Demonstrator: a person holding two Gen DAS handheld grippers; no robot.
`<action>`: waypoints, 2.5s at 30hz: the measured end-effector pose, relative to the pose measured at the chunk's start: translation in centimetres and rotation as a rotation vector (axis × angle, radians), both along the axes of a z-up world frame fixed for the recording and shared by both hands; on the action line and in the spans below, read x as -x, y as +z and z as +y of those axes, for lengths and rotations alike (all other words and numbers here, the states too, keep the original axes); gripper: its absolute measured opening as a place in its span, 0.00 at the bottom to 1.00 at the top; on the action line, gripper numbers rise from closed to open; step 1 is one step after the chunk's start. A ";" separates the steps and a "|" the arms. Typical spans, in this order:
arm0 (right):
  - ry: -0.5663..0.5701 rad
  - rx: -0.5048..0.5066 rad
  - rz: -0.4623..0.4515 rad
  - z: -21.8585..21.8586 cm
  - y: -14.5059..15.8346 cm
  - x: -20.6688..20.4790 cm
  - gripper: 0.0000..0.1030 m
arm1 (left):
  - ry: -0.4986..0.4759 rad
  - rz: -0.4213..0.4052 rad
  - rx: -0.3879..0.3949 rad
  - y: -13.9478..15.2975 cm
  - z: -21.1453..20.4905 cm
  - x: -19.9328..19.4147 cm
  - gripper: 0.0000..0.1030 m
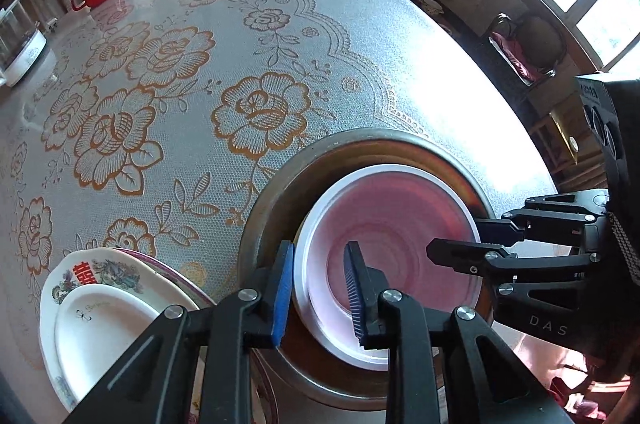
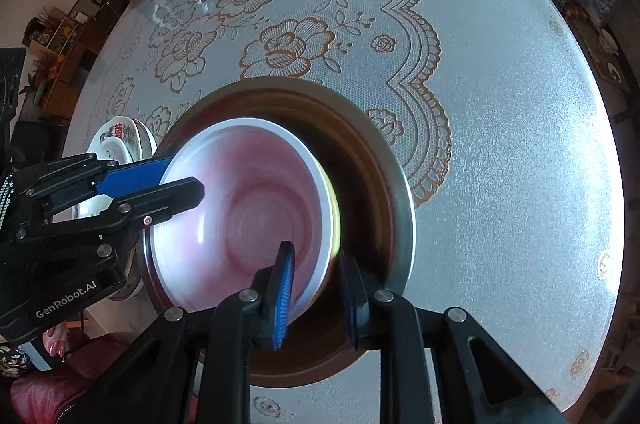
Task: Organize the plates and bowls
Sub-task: 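Open the right gripper and release the red bowl, then move the right gripper to the steel basin rim and close it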
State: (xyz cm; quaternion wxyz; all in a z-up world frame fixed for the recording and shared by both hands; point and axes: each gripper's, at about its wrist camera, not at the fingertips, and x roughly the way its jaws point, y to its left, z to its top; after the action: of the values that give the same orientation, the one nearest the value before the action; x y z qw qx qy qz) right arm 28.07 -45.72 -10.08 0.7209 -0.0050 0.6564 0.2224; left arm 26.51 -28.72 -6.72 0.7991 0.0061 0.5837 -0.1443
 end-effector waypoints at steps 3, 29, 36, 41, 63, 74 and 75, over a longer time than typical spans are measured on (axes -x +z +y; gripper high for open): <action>-0.017 -0.008 -0.010 -0.2 0.2 -0.3 0.18 | 0.015 0.010 0.024 -0.1 0.1 -0.2 0.25; -0.221 -0.066 -0.059 -5.7 1.4 0.8 0.26 | 0.109 -0.071 -0.035 0.9 4.4 1.2 0.42; -0.241 -0.082 -0.016 -6.0 0.2 1.2 0.26 | 0.100 -0.057 -0.049 0.5 4.5 1.2 0.42; -0.233 -0.086 0.000 -5.5 -0.5 1.4 0.26 | 0.081 -0.051 -0.062 0.5 4.4 1.2 0.43; -0.233 -0.148 0.011 -4.1 -2.8 0.7 0.15 | -0.061 0.002 -0.128 -0.7 3.0 0.4 0.46; -0.255 -0.150 -0.029 -6.0 -2.3 0.1 0.09 | -0.043 -0.010 -0.065 -1.0 0.7 -0.1 0.15; -0.257 -0.153 -0.027 -6.2 -2.4 0.1 0.09 | -0.027 -0.010 -0.052 -1.0 0.8 -0.2 0.15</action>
State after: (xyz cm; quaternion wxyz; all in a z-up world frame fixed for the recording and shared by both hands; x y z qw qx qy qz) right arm 28.00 -51.92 -12.43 0.7506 0.1310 0.6228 0.1775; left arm 26.68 -27.92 -7.77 0.7996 0.0355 0.5830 -0.1398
